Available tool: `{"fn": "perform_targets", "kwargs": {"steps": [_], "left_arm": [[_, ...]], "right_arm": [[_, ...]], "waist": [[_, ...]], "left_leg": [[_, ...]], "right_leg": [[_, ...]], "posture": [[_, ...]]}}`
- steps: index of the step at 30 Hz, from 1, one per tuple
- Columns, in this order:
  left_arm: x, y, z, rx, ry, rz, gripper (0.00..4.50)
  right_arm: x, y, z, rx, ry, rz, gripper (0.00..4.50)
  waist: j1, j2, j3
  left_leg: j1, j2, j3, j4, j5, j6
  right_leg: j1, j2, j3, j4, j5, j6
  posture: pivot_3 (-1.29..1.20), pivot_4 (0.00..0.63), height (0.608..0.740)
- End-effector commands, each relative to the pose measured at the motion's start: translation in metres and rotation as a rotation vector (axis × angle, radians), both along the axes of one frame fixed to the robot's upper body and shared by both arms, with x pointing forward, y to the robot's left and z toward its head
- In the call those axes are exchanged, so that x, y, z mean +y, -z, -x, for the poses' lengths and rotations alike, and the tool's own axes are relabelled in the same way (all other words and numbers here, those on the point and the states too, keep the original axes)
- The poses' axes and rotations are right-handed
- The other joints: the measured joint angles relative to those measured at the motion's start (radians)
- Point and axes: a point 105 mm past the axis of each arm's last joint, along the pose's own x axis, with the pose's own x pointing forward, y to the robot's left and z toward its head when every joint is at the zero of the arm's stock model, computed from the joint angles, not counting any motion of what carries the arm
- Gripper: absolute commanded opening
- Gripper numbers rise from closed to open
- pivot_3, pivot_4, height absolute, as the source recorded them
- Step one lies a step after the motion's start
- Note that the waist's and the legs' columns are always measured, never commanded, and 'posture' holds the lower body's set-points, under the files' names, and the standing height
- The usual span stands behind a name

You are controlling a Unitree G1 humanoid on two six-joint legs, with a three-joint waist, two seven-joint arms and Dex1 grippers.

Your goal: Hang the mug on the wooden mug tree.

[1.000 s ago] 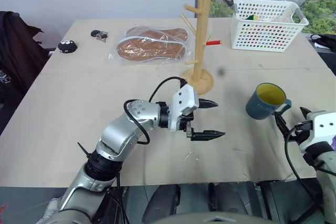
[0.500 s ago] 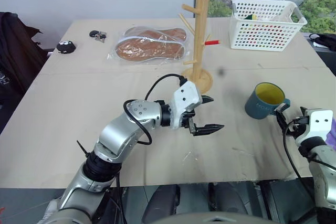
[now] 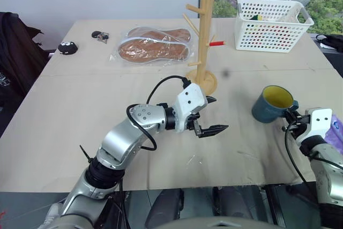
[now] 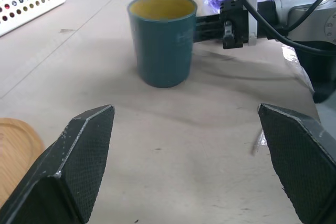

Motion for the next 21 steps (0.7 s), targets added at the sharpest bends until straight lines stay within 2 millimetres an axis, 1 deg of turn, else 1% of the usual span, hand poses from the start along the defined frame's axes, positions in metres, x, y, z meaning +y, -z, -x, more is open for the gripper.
{"fn": "perform_targets", "kwargs": {"steps": [1, 4, 7, 8, 10, 12, 14, 16, 18, 21], "left_arm": [[0.001, -0.011, 0.003, -0.045, -0.010, 0.035, 4.50], [0.002, -0.013, 0.002, -0.062, -0.030, 0.069, 4.50], [0.011, -0.032, -0.007, -0.120, -0.111, 0.269, 4.50], [0.017, -0.036, -0.012, -0.131, -0.166, 0.336, 4.50], [0.025, -0.041, -0.016, -0.167, -0.234, 0.415, 4.50], [0.033, -0.046, -0.017, -0.194, -0.300, 0.496, 4.50], [0.038, -0.051, -0.016, -0.223, -0.342, 0.560, 4.50], [0.040, -0.056, -0.013, -0.261, -0.362, 0.604, 4.50], [0.041, -0.062, -0.011, -0.285, -0.383, 0.655, 4.50], [0.045, -0.068, -0.011, -0.318, -0.431, 0.697, 4.50]], "right_arm": [[0.005, -0.011, -0.001, -0.028, -0.048, 0.001, 0.08], [0.009, -0.016, -0.002, -0.028, -0.096, 0.002, 0.08], [0.024, -0.044, -0.010, -0.041, -0.274, 0.063, 0.08], [0.031, -0.058, -0.014, -0.047, -0.349, 0.086, 0.08], [0.044, -0.083, -0.022, -0.063, -0.475, 0.142, 0.08], [0.054, -0.104, -0.030, -0.070, -0.587, 0.226, 0.08], [0.064, -0.123, -0.042, -0.092, -0.675, 0.324, 0.08], [0.075, -0.140, -0.055, -0.107, -0.754, 0.392, 0.08], [0.085, -0.151, -0.067, -0.116, -0.819, 0.445, 0.08], [0.101, -0.168, -0.084, -0.137, -0.893, 0.516, 0.08]], "waist": [[0.000, 0.000, 0.000], [0.000, 0.000, 0.000], [-0.003, 0.002, 0.001], [-0.002, 0.002, 0.001], [-0.007, 0.003, 0.002], [-0.005, 0.003, 0.002], [-0.002, 0.003, 0.002], [-0.001, 0.002, 0.002], [0.001, 0.001, 0.003], [0.004, 0.001, 0.003]], "left_leg": [[0.000, 0.000, 0.000, 0.000, 0.000, 0.000], [0.000, 0.000, 0.000, 0.000, 0.000, 0.000], [0.000, 0.000, 0.002, 0.000, 0.000, 0.000], [0.000, 0.000, 0.002, 0.001, 0.000, 0.000], [0.000, 0.000, 0.003, 0.001, 0.000, 0.001], [0.001, 0.001, 0.003, 0.001, -0.001, 0.002], [0.000, 0.001, 0.002, 0.002, -0.002, 0.003], [0.000, 0.001, 0.001, 0.002, -0.002, 0.003], [-0.001, 0.000, 0.002, 0.003, 0.000, 0.001], [-0.004, 0.000, 0.000, 0.005, -0.001, 0.001]], "right_leg": [[0.000, 0.000, 0.000, 0.000, 0.000, 0.000], [0.000, 0.000, 0.000, 0.000, 0.000, 0.000], [0.000, 0.000, 0.001, 0.000, 0.000, 0.000], [0.000, -0.001, 0.001, 0.000, 0.000, 0.000], [0.000, -0.001, 0.002, -0.001, 0.000, 0.000], [0.000, 0.000, 0.001, -0.001, 0.000, 0.000], [0.000, 0.001, 0.000, 0.000, 0.000, 0.000], [0.000, 0.001, -0.001, -0.001, 0.000, 0.000], [0.000, 0.000, 0.000, -0.002, 0.000, 0.000], [0.000, -0.001, -0.002, -0.002, 0.000, 0.000]], "posture": [[0.00, 0.150, 0.740], [0.00, 0.150, 0.740], [0.00, 0.150, 0.740], [0.00, 0.150, 0.740], [0.00, 0.150, 0.740], [0.00, 0.150, 0.740], [0.00, 0.150, 0.740], [0.00, 0.150, 0.740], [0.00, 0.150, 0.740], [0.00, 0.150, 0.740]]}}
